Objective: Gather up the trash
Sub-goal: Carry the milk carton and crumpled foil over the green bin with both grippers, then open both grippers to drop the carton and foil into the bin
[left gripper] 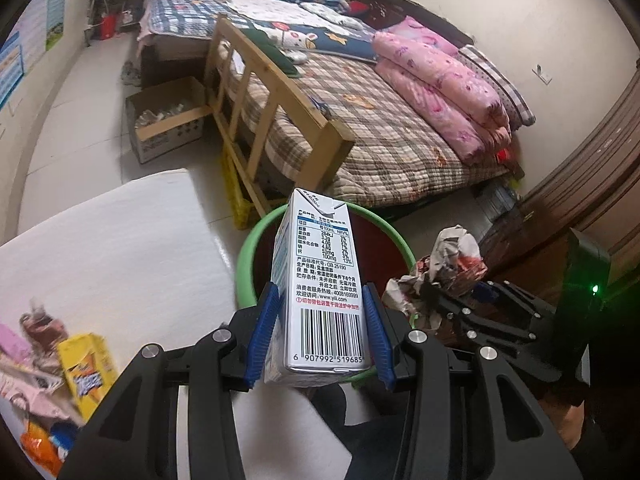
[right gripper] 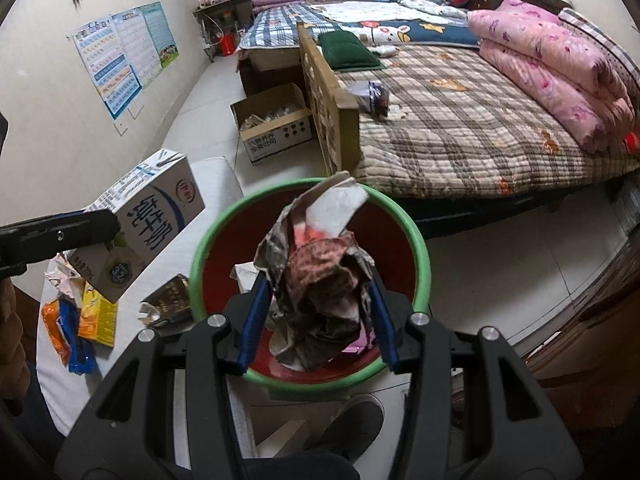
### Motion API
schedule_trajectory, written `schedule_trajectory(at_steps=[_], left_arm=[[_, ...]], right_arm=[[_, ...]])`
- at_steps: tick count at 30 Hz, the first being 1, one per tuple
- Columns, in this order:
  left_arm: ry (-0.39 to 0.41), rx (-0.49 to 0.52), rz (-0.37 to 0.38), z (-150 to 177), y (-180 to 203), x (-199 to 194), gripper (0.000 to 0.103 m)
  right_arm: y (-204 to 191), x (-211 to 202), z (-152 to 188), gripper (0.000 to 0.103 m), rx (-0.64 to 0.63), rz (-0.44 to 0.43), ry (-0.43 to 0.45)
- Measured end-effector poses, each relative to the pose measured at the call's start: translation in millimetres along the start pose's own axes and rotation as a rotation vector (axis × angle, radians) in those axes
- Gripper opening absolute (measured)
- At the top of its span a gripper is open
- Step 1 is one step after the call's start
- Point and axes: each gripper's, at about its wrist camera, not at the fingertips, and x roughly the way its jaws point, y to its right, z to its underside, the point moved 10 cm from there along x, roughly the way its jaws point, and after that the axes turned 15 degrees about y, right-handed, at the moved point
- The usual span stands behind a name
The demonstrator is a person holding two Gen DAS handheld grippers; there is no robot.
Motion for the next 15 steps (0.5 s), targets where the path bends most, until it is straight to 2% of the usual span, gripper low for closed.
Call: schedule_trajectory(at_steps=[15], left_arm=[[-0.056, 0.005, 0.021, 2.1, 13.6, 51.5, 0.041]], right_arm=[[24.3, 29.4, 21.3, 0.046, 0.027, 0.012, -0.057]])
